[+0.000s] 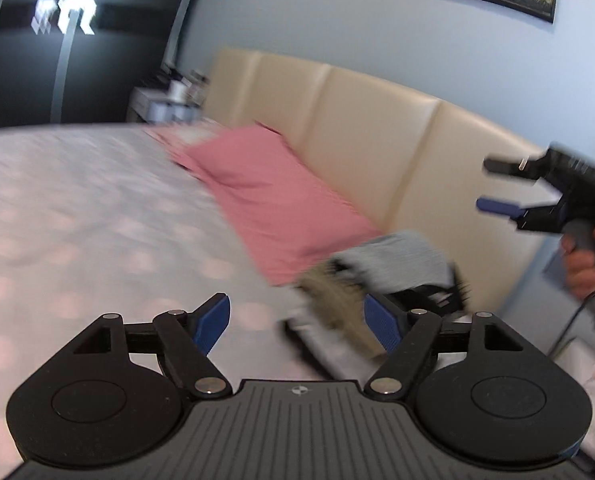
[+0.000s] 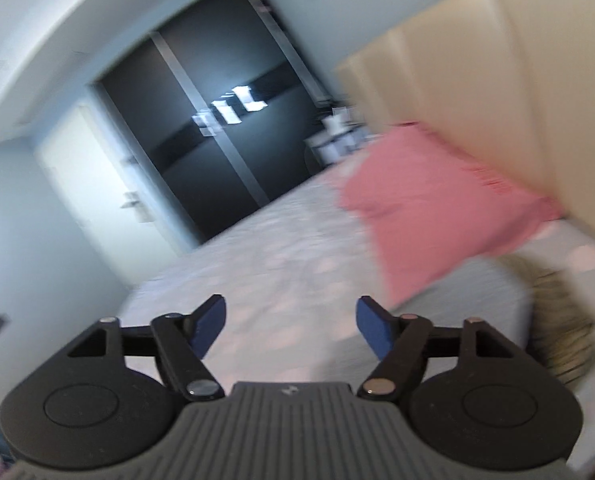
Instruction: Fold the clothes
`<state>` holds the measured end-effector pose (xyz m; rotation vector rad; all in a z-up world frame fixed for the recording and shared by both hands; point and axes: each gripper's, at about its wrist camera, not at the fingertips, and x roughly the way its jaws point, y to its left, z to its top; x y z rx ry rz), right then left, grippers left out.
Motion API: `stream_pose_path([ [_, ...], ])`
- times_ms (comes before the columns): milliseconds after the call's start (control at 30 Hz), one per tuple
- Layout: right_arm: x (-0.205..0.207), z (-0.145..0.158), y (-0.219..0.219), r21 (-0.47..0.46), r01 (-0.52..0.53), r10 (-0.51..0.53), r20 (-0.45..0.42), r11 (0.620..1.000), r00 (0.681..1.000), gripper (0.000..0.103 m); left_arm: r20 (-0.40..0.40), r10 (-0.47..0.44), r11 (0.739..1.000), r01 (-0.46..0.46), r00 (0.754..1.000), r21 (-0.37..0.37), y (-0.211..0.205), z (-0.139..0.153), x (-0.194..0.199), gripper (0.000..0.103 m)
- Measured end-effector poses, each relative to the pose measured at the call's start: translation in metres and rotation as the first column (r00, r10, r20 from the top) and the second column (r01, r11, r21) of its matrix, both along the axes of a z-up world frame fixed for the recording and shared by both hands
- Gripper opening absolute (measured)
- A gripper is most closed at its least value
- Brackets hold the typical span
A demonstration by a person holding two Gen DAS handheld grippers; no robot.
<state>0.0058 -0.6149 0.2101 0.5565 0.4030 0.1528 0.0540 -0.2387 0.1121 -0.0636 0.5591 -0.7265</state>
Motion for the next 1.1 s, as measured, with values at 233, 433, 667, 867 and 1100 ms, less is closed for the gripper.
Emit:
stream_pose_path([
  [233, -0.03, -0.012, 0.143, 0.054, -0.237, 0.229, 0.119, 0.97, 0.966, 0.083, 0.144, 0.282, 0.953, -0.295, 0.948, 0.072, 0.09, -0.014, -0.071, 0.076],
  [433, -0.051, -0.047, 0.248, 0.002, -0.285, 0.282, 0.156, 0.958, 0.947, 0.091, 0.196, 0.421, 0.887, -0.447, 0.886, 0.119, 0.136, -0.037, -0.098, 0.078],
  [667, -0.06, -0.083, 0.35, -0.195, -0.134, 0.166, 0.158, 0.971, 0.973, 0.097, 0.157, 0.496, 0.848, -0.516, 0.854, 0.12, 0.193, -0.052, -0.104, 0.08],
  [867, -0.056, -0.128, 0.417, -0.323, 0.005, 0.049, 0.157, 0.947, 0.986, 0.099, 0.2, 0.562, 0.795, -0.591, 0.802, 0.135, 0.235, -0.068, -0.102, 0.08],
  [1100, -0.049, -0.184, 0.45, -0.365, 0.082, -0.037, 0.128, 0.927, 0.991, 0.099, 0.191, 0.635, 0.735, -0.662, 0.748, 0.145, 0.25, -0.094, -0.084, 0.08],
])
